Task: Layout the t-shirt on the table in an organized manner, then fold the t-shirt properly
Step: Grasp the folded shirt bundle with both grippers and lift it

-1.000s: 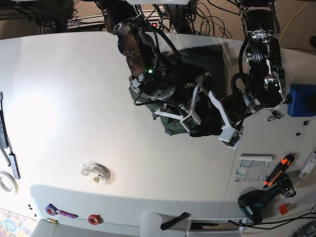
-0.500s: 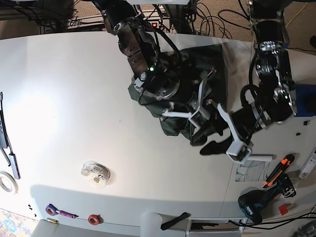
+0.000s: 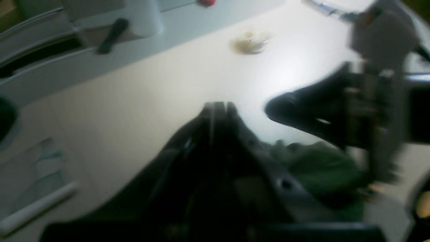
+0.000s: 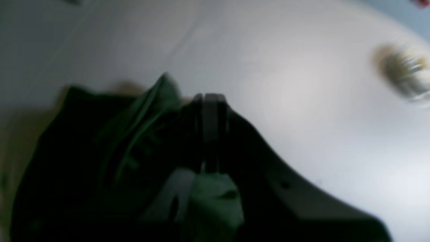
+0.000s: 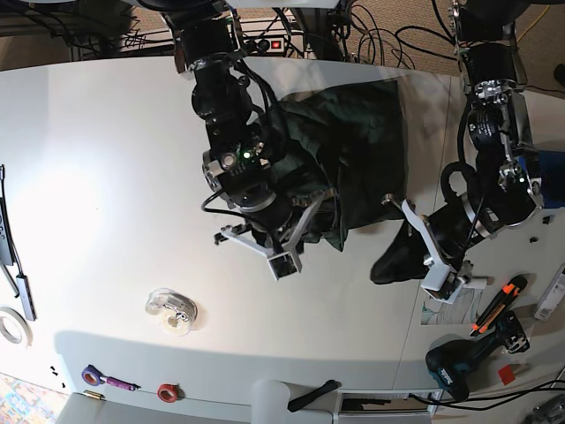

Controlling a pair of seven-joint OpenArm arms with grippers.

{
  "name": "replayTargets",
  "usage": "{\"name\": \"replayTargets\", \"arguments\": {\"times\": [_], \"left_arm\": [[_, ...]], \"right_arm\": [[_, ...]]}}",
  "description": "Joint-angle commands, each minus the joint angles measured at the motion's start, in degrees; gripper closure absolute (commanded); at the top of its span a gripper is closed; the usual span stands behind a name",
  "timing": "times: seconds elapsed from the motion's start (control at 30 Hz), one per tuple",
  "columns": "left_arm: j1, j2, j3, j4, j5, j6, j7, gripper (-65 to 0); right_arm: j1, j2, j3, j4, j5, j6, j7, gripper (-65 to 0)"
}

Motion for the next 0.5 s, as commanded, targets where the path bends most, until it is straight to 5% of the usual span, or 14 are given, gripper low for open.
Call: {"name": "replayTargets", "arguments": {"times": [0.0, 0.17, 0.47], "left_arm": [[-1.14, -0.46, -0.31, 0.57, 1.51, 0.28, -3.37, 0.0], [-1.14, -0.48, -0.31, 0.57, 11.47, 6.69, -7.45, 0.0], [-1.09, -0.46, -0.28, 0.57, 11.82, 6.69, -7.45, 0.0]], "right_arm": [[1.27, -0.74, 0.04, 0.09, 0.48, -0.11, 1.60, 0.0], [1.40, -0.79, -1.92, -6.62, 0.46, -0.35, 1.95, 0.0], [1.86, -0.79, -16.06, -12.57, 0.46, -0.24, 2.75, 0.0]]}}
